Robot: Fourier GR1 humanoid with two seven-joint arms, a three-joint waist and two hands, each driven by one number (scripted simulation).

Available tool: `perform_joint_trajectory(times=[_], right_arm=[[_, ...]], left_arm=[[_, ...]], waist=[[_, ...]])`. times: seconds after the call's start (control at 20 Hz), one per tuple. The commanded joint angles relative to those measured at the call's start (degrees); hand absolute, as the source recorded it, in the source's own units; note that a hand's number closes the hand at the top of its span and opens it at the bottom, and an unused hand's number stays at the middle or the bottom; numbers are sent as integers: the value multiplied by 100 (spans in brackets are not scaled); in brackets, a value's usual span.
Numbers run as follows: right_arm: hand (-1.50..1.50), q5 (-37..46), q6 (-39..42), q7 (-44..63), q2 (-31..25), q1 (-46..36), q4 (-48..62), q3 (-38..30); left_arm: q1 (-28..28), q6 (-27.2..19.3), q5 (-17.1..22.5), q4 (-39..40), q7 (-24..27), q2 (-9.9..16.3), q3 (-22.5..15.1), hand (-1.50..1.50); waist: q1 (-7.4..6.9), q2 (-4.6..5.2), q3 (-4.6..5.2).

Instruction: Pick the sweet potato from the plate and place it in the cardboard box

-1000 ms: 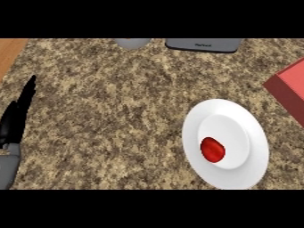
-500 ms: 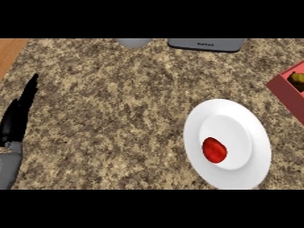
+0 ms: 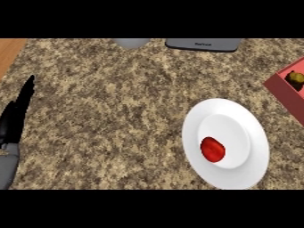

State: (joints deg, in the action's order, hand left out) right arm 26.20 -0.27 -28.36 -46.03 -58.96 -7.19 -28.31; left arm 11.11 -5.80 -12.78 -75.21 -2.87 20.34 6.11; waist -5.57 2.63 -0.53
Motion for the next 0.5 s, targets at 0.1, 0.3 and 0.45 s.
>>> perform_joint_trajectory(times=[0.1,0.3,0.45], right_arm=[[-150,-632,180,-260,-354,132,25,-664],[-150,-862,814,-251,-797,270,113,-896],[-150,-1007,1135,-331,-1162,512,141,-1055]], left_arm=[[-169,83,72,-52,85,65,71,0],[-269,-21,-5,-121,116,23,52,0],[-73,47,92,-46,20,84,152,0]], waist=[[37,-21,-4],[88,-44,-8],[187,-26,-16]])
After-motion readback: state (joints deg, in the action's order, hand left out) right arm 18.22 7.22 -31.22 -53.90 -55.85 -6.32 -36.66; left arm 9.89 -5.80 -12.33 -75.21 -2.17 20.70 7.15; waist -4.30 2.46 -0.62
